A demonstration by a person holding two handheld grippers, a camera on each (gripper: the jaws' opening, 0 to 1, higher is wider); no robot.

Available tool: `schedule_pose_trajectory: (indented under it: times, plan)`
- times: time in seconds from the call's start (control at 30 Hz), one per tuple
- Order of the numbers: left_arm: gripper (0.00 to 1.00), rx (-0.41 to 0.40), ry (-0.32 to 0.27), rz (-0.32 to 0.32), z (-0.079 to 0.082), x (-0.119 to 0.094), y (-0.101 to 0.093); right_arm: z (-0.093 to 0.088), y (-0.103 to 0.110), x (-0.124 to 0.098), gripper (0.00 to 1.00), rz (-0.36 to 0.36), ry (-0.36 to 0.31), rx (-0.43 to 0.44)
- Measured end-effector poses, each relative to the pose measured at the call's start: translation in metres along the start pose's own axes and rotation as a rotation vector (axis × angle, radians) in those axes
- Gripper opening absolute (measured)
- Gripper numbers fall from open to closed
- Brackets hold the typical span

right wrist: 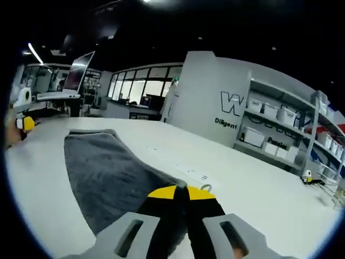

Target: Open the folded towel by lifting each exposed corner and separating the folded layers until the towel lies flat within the target outline without major curled edges

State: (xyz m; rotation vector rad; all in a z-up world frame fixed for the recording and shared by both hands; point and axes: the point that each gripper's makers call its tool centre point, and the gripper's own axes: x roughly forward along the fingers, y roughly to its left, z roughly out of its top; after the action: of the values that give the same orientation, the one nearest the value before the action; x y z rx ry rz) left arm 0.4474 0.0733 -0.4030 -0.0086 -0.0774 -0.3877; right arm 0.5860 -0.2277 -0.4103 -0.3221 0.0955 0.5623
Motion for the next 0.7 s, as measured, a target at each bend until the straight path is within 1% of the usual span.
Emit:
schedule_pose_trajectory:
  times: [0.07, 0.1, 0.23, 0.27, 0.33, 0.4, 0.43, 0.5, 0.57, 0.6, 0.63, 0.7]
  plan:
    - [0.95, 0.014, -0.008, -0.003, 0.002, -0.001, -0.003, 0.003, 0.009, -0.006, 0.01, 0.027, -0.011, -0.015]
    - [0.95, 0.024, -0.008, -0.002, 0.002, -0.001, -0.004, 0.006, 0.015, -0.009, 0.01, 0.042, -0.029, -0.024]
    - [0.95, 0.061, 0.008, 0.004, -0.001, 0.002, -0.004, 0.009, 0.037, -0.026, 0.0, 0.097, -0.043, -0.075]
    - [0.96, 0.062, 0.014, 0.002, -0.003, 0.004, -0.003, 0.011, 0.044, -0.03, 0.0, 0.119, -0.052, -0.071]
    - [0.96, 0.053, 0.026, -0.004, -0.006, 0.007, -0.002, 0.013, 0.053, -0.04, 0.0, 0.139, -0.069, -0.059]
    - [0.96, 0.051, 0.033, -0.004, -0.008, 0.01, 0.0, 0.015, 0.064, -0.048, 0.0, 0.16, -0.077, -0.071]
    - [0.96, 0.056, 0.037, 0.0, -0.009, 0.011, 0.001, 0.016, 0.07, -0.052, 0.0, 0.174, -0.082, -0.092]
    - [0.96, 0.06, 0.043, 0.003, -0.01, 0.012, 0.003, 0.013, 0.079, -0.06, 0.0, 0.19, -0.065, -0.162]
    - [0.96, 0.051, 0.049, 0.004, -0.012, 0.014, 0.006, 0.009, 0.088, -0.066, 0.0, 0.222, -0.055, -0.195]
    - [0.96, 0.043, 0.064, 0.01, -0.016, 0.014, 0.008, 0.008, 0.094, -0.07, 0.0, 0.243, -0.06, -0.189]
    - [0.96, 0.042, 0.071, 0.012, -0.017, 0.014, 0.009, 0.008, 0.095, -0.071, 0.0, 0.258, -0.062, -0.177]
    - [0.95, 0.047, 0.072, 0.02, -0.017, 0.015, 0.012, 0.007, 0.101, -0.079, 0.0, 0.28, -0.072, -0.171]
